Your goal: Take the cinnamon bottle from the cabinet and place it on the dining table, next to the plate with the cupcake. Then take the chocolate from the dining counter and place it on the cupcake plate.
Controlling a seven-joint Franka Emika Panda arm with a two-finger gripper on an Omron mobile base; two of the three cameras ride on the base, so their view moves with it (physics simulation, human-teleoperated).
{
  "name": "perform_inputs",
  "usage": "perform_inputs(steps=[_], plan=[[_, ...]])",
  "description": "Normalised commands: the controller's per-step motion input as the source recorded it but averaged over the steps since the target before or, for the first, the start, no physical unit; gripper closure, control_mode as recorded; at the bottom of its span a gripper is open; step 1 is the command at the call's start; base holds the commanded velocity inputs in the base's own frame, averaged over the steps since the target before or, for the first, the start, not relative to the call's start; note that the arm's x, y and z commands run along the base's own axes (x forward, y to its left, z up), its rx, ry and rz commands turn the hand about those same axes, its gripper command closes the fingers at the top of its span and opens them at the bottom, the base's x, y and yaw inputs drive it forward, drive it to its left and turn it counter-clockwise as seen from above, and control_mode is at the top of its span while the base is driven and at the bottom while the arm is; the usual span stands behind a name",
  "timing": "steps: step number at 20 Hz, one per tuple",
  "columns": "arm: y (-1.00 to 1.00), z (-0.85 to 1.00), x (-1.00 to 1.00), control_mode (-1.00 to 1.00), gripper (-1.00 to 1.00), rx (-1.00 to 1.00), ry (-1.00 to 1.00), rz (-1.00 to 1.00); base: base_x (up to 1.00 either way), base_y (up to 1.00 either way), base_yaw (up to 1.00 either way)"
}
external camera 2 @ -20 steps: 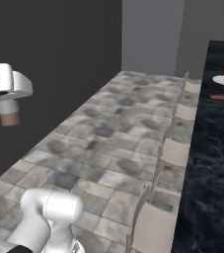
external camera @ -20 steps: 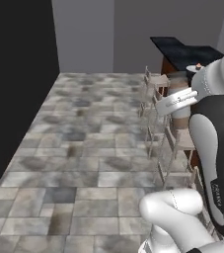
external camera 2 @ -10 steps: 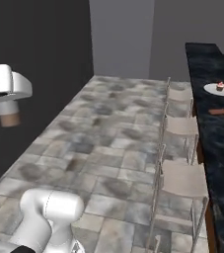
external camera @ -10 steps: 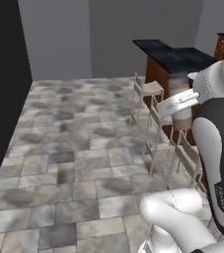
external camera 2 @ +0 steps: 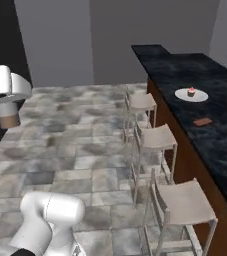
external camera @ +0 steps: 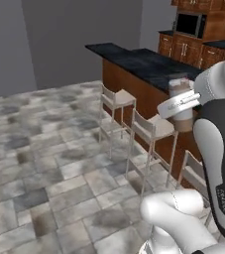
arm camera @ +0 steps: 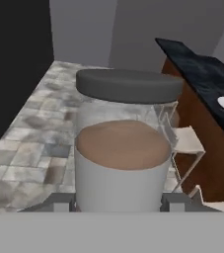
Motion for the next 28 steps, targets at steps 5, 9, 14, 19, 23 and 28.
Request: perform_inputs(steps=[5, 9, 14, 19, 23, 28], plan=[[0.00, 0.00, 0.00, 1.00, 1.00, 0.00, 0.00, 0.00, 1.00, 0.63, -0.67], [0.00, 0.00, 0.00, 1.00, 1.00, 0.00, 0.00, 0.00, 0.98, 0.76, -0.70], [0.00, 0.00, 0.00, 1.00, 1.00, 0.00, 0.00, 0.00, 0.92, 0.87, -0.74], [0.00, 0.00, 0.00, 1.00, 1.00, 0.00, 0.00, 0.00, 0.87, 0.85, -0.74], [0.00, 0.00, 0.00, 1.00, 1.00, 0.00, 0.00, 0.00, 0.81, 0.71, -0.73], [0.00, 0.00, 0.00, 1.00, 1.00, 0.00, 0.00, 0.00, 0.82, 0.39, -0.65]])
